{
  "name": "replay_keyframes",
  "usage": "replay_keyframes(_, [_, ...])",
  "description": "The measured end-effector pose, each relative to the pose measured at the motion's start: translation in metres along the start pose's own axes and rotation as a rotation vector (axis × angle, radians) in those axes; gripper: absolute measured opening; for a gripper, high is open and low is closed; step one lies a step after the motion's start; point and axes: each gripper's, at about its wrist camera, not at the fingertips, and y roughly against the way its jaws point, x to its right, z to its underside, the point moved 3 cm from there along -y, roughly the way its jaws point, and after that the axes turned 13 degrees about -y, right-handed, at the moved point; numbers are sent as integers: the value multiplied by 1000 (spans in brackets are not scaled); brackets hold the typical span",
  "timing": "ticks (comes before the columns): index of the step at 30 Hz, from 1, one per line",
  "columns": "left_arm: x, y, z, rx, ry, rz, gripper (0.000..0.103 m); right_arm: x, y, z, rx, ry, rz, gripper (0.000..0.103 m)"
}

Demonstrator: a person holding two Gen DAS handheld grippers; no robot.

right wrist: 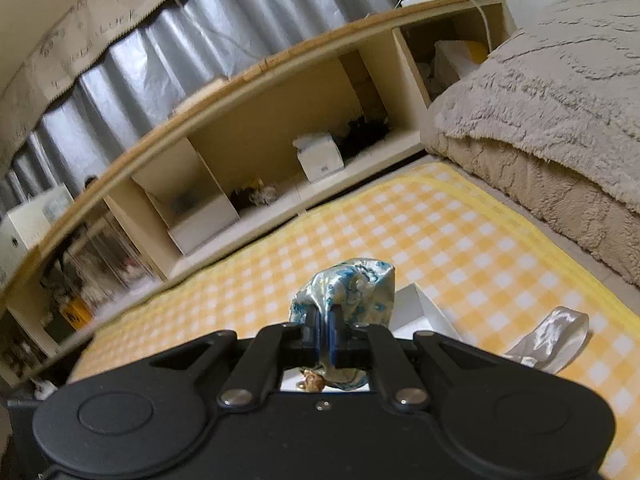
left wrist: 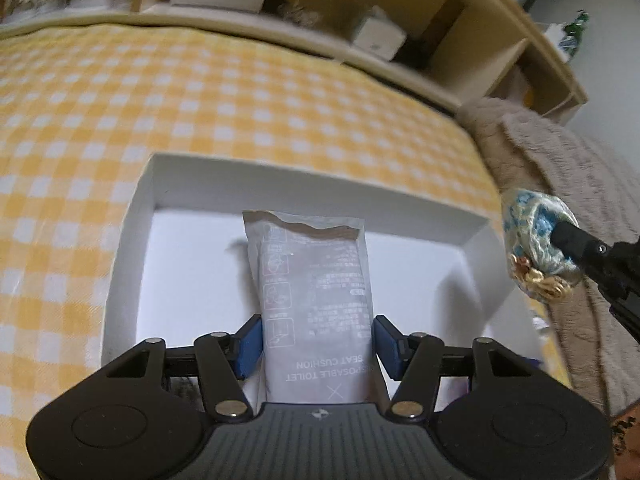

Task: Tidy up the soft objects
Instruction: 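Carry the grey packet and floral pouch over the white box and lower them, then open the left tool to release the grey packet while the right tool releases the pouch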

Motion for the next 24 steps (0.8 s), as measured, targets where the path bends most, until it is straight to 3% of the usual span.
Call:
replay_keyframes(7, [-16, -17, 7, -24, 8, -43, 60, 6, -40, 14, -102, 58, 62, 5])
replay_keyframes(12, [-10, -20, 6, -22, -41, -51, 73, 6, -61, 25, -140, 147, 146, 7])
replay_keyframes(13, [-9, -21, 7, -20, -42, -47, 76, 7, -64, 28, -138, 189, 183, 9])
replay_keyframes(15, [-10, -20, 6, -25, -35, -42, 80, 12, -67, 30, -119, 248, 256, 33])
replay_keyframes(17, [-9, -20, 5, -26, -36, -40, 81, 21, -65, 28, -121, 225, 292, 37])
replay_keyframes(20, [-6, -18, 3, -25, -47, -45, 81, 26, -59, 22, -126, 147, 263, 44])
replay_keyframes(24, [-5, -11, 2, -24, -59, -47, 81, 20, -52, 20, -114, 182, 279, 55])
